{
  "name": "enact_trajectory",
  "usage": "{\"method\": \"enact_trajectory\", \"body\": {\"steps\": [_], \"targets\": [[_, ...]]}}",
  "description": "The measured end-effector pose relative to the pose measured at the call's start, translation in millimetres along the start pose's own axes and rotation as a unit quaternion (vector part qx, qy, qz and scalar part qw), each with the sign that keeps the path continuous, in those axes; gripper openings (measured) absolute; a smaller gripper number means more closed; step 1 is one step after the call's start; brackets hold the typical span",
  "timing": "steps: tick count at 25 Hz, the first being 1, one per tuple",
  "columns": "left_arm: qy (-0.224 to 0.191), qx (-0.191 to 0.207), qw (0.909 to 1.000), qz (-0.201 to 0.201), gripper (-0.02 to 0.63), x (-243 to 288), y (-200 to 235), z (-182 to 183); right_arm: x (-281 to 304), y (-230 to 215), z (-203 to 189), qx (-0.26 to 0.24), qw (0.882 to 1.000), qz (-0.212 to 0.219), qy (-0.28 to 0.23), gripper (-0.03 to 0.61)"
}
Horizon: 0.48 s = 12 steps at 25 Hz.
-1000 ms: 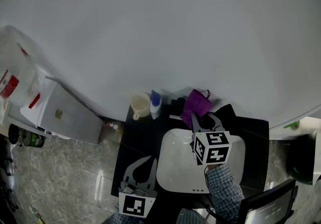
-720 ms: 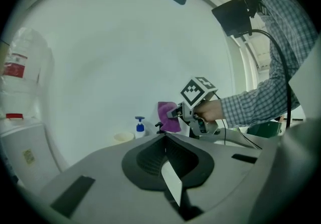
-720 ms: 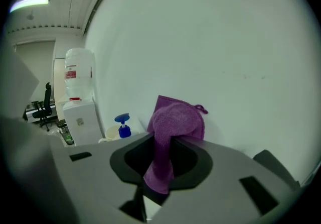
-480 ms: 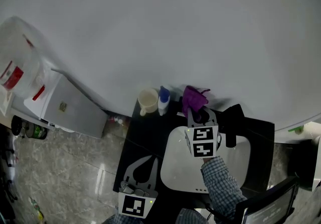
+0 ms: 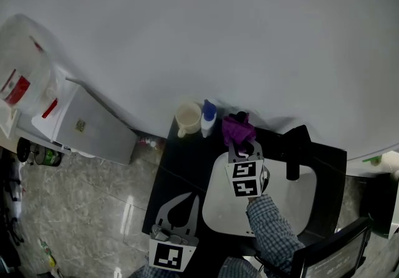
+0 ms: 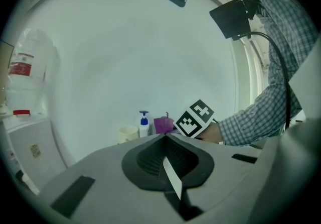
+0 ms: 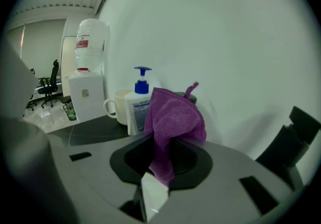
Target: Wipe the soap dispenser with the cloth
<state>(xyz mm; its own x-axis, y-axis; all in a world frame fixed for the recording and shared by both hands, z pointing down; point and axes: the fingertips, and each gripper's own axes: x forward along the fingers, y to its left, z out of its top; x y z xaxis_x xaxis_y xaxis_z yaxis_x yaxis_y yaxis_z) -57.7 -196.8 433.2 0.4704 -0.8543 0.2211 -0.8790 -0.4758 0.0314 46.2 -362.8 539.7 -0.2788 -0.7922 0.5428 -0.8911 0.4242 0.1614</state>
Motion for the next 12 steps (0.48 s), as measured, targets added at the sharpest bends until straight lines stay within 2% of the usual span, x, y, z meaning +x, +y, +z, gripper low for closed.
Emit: {"method": "enact_trajectory", "body": {"steps": [2,7,11,12], "targets": [[0.003,0.000,1.0000,0.001,0.002,-2,0,-2,6,8,-14,-0.008,1.000,0.009,0.020,0.078],[0.010,0.034,0.9993,-0.009,0.002,-6,0,-2,12,14,-34,-0.012,0.999,0.022,0.047,0.078],[0.006,0.053,0.9984,-0.017,0.002,-6,-1,2,-10,16,-20,0.008,0.999,0.039,0.028,0.078],[0.004,0.048,0.9987,-0.017,0.002,-5,-1,3,-19,17,-12,0.015,0.999,0.042,0.017,0.078]]}}
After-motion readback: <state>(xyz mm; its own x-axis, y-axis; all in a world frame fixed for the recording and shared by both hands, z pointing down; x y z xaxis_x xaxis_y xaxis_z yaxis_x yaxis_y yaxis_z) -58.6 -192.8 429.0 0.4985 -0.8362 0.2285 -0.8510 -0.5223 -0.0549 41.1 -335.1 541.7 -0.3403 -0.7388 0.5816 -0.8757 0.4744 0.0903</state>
